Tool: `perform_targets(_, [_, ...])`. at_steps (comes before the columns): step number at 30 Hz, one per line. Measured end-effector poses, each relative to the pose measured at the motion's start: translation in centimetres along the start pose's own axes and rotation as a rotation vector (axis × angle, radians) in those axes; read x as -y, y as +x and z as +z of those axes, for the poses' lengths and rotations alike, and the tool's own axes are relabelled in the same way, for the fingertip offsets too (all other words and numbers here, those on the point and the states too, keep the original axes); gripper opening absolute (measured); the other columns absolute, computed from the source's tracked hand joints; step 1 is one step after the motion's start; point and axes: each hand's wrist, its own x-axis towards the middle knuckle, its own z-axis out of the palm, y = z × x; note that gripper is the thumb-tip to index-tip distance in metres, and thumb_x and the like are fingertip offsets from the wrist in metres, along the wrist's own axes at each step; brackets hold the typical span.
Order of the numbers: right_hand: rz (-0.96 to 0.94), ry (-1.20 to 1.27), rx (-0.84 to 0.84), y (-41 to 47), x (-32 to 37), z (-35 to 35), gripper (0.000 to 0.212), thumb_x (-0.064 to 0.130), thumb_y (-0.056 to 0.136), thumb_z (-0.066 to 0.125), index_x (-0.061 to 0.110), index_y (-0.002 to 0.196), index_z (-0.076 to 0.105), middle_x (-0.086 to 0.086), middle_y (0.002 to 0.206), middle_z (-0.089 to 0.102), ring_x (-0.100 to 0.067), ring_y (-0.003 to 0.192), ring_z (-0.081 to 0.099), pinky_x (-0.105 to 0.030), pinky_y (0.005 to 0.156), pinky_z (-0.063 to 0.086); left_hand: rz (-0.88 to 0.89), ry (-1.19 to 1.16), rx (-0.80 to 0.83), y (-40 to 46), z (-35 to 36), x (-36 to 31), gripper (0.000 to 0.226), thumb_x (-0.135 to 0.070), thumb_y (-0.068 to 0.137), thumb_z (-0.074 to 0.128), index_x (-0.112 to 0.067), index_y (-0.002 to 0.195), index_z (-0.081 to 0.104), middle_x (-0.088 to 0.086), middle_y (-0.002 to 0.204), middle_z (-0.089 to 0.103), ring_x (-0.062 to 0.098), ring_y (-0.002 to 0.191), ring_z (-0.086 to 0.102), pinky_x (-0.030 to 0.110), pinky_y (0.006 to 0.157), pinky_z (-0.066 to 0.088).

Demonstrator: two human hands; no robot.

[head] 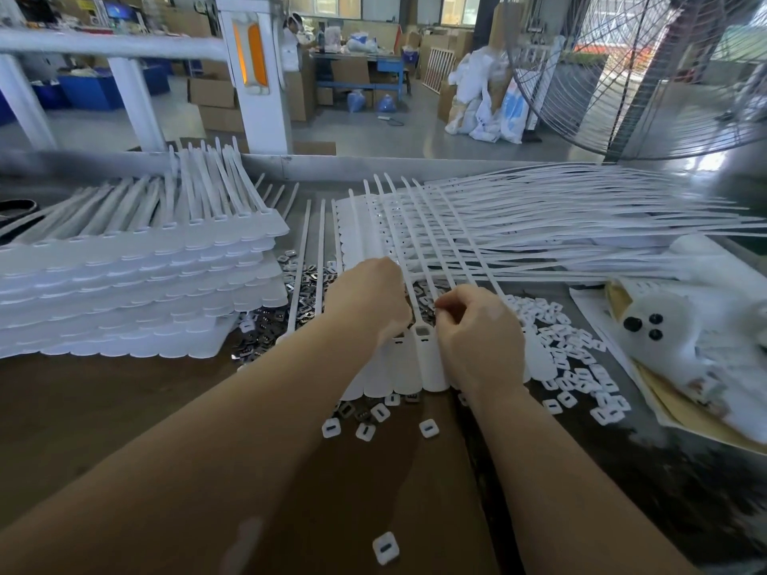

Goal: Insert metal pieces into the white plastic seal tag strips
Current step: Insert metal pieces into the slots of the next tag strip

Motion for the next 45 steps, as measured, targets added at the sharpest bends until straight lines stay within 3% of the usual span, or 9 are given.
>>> perform_targets(9, [0.006, 0.007, 0.017, -0.1, 0.1, -0.1, 0.013, 0.014, 0.088, 0.055, 0.014, 0.094, 0.067, 0.001, 0.092, 0.065, -0.016, 0.092, 0.055, -0.029, 0.083, 0.046, 0.006, -0.015, -0.016, 0.1, 0.0, -0.3, 0.017, -0.005, 0.084, 0.053, -0.007, 0.090, 0.069, 0.008, 0.085, 0.066, 0.024, 0.072, 0.061, 0.030, 0.061, 0.049])
perform_targets(12, [0.012, 0.005, 0.020, -0.1, 0.1, -0.1, 0.013, 0.014, 0.088, 0.055, 0.015, 0.093, 0.067, 0.002, 0.091, 0.065, -0.016, 0.092, 0.056, -0.028, 0.082, 0.046, -0.017, -0.215, -0.021, 0.0, -0.2, 0.3, 0.016, -0.012, 0.090, 0.055, -0.006, 0.091, 0.070, 0.006, 0.083, 0.068, 0.018, 0.069, 0.061, 0.027, 0.062, 0.050])
perform_targets(16, [0.012, -0.001, 0.019, 0.0, 0.0, 0.0, 0.012, 0.013, 0.087, 0.056, 0.014, 0.092, 0.067, 0.001, 0.091, 0.065, -0.017, 0.091, 0.056, -0.029, 0.082, 0.046, -0.016, -0.571, 0.026, -0.8, -1.3, 1.5, 0.012, -0.020, 0.089, 0.062, -0.012, 0.094, 0.070, -0.005, 0.070, 0.060, 0.001, 0.048, 0.047, 0.009, 0.040, 0.034])
perform_targets(21, [0.017, 0.000, 0.018, 0.0, 0.1, 0.0, 0.012, 0.013, 0.086, 0.057, 0.014, 0.092, 0.067, 0.001, 0.091, 0.065, -0.017, 0.091, 0.056, -0.030, 0.082, 0.046, -0.003, -0.650, 0.099, -1.7, -2.2, 2.7, 0.010, -0.017, 0.087, 0.064, -0.011, 0.092, 0.070, 0.002, 0.075, 0.066, 0.010, 0.058, 0.053, 0.013, 0.046, 0.043])
perform_targets(26, [0.016, 0.003, 0.014, -0.1, 0.1, -0.1, 0.011, 0.012, 0.086, 0.057, 0.013, 0.091, 0.067, 0.001, 0.090, 0.065, -0.018, 0.091, 0.056, -0.032, 0.083, 0.047, 0.071, -0.469, 0.183, -2.1, -2.7, 3.0, 0.009, -0.019, 0.085, 0.066, -0.022, 0.077, 0.069, -0.004, 0.075, 0.069, 0.011, 0.069, 0.061, 0.021, 0.060, 0.047])
perform_targets(32, [0.020, -0.003, 0.024, 0.0, 0.1, -0.1, 0.012, 0.013, 0.087, 0.057, 0.015, 0.093, 0.067, 0.002, 0.090, 0.065, -0.017, 0.092, 0.056, -0.028, 0.082, 0.045, 0.133, -0.307, 0.227, -2.2, -2.8, 2.3, 0.008, -0.021, 0.085, 0.066, -0.017, 0.088, 0.072, -0.005, 0.087, 0.067, 0.012, 0.081, 0.061, 0.025, 0.071, 0.050])
perform_targets(38, [0.024, 0.000, 0.028, 0.0, 0.1, -0.1, 0.012, 0.013, 0.087, 0.056, 0.015, 0.093, 0.067, 0.001, 0.092, 0.065, -0.018, 0.093, 0.056, -0.032, 0.084, 0.046, 0.150, -0.218, 0.194, -2.0, -2.5, 1.7, 0.012, -0.023, 0.086, 0.065, -0.016, 0.093, 0.072, -0.006, 0.082, 0.062, 0.012, 0.076, 0.057, 0.017, 0.056, 0.040])
perform_targets(45, [0.021, 0.003, 0.030, 0.0, 0.1, -0.1, 0.012, 0.013, 0.087, 0.057, 0.014, 0.094, 0.067, 0.000, 0.092, 0.065, -0.019, 0.094, 0.056, -0.034, 0.085, 0.047, 0.172, -0.195, 0.199, -1.7, -2.4, 1.7, 0.008, -0.023, 0.084, 0.068, -0.019, 0.089, 0.073, -0.012, 0.072, 0.058, 0.001, 0.061, 0.050, 0.005, 0.040, 0.031])
